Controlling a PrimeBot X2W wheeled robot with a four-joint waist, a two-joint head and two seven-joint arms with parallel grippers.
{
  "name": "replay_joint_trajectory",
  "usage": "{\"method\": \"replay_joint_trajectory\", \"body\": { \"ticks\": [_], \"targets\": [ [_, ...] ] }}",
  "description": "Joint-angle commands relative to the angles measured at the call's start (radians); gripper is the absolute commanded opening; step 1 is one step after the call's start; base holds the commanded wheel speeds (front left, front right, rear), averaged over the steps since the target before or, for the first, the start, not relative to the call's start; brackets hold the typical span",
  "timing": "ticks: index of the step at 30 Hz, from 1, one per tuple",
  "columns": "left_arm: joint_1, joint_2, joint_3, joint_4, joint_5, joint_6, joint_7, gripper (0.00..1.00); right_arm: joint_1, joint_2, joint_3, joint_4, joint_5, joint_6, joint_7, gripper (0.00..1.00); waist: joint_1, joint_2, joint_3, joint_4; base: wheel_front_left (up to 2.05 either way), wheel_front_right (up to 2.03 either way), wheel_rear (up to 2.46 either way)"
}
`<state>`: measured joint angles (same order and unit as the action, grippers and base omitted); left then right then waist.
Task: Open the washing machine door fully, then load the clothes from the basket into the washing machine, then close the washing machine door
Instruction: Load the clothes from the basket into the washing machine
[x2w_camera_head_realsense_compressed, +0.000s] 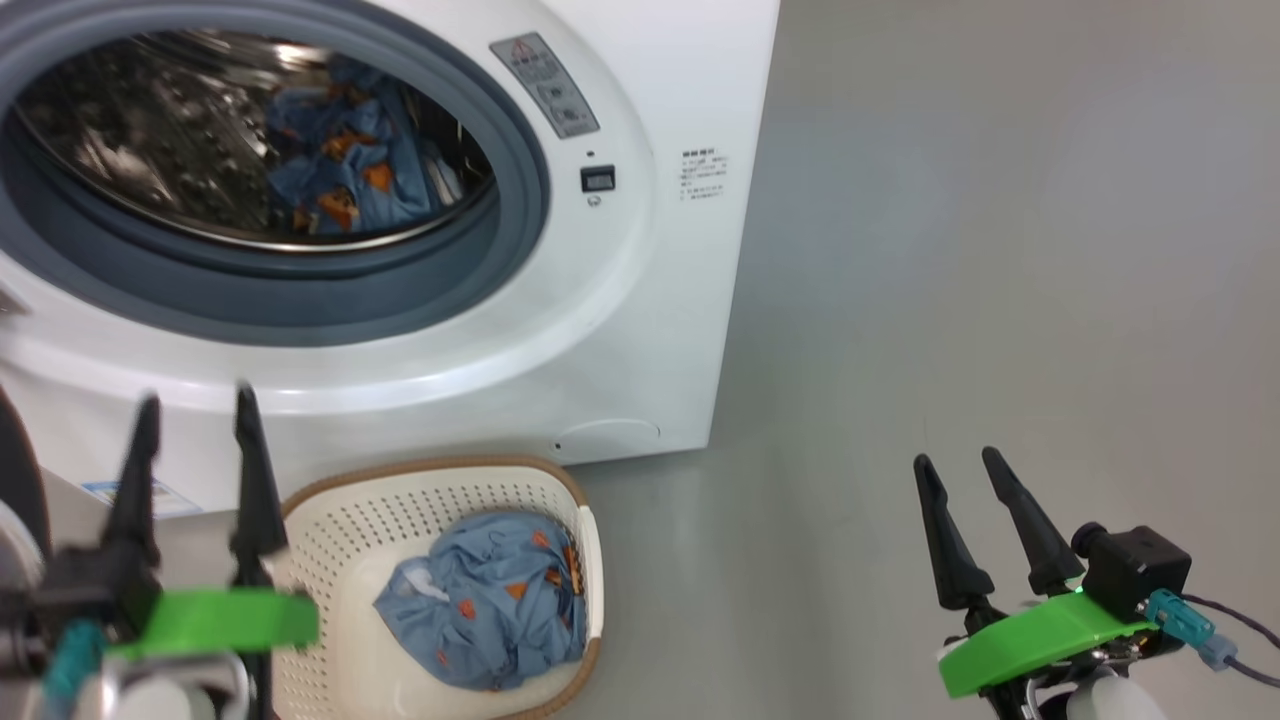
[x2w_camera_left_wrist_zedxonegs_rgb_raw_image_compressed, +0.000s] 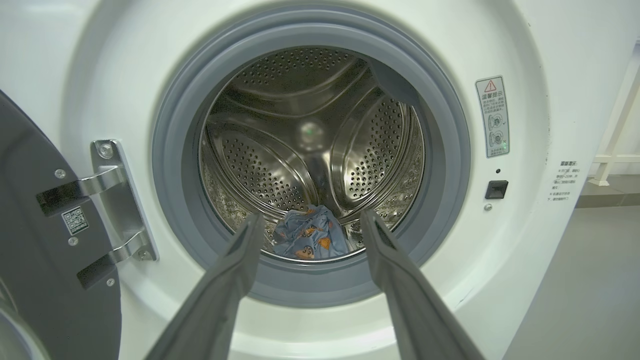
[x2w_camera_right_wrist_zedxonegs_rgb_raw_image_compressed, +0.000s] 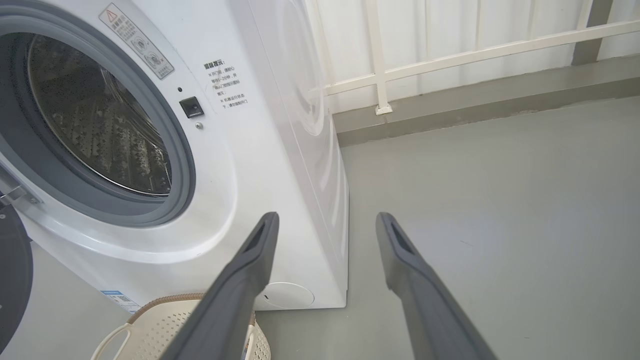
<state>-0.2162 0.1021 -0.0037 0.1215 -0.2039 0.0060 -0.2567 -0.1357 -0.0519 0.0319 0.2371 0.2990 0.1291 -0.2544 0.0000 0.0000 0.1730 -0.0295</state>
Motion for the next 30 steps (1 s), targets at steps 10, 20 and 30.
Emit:
{"method": "replay_joint_trajectory", "body": {
  "ticks": [10, 20, 30],
  "targets": [
    [0.184, -0.022, 0.056, -0.110, 0.032, 0.025, -0.005, 1.00, 0.041, 0.002, 0.023, -0.039, -0.029, 0.002, -0.007, 1.00, 0.0000, 0.0000, -0.082, 0.017, 0.00, 0.00, 0.00],
    [0.298, -0.041, 0.079, -0.152, 0.050, 0.037, -0.005, 1.00, 0.067, 0.002, 0.017, -0.044, -0.043, 0.002, -0.007, 1.00, 0.0000, 0.0000, -0.121, 0.012, 0.00, 0.00, 0.00],
    [0.398, -0.050, 0.069, -0.167, 0.062, 0.038, -0.005, 1.00, 0.093, 0.002, 0.008, -0.053, -0.057, 0.002, -0.007, 1.00, 0.0000, 0.0000, -0.155, 0.024, 0.00, 0.00, 0.00]
  ]
}}
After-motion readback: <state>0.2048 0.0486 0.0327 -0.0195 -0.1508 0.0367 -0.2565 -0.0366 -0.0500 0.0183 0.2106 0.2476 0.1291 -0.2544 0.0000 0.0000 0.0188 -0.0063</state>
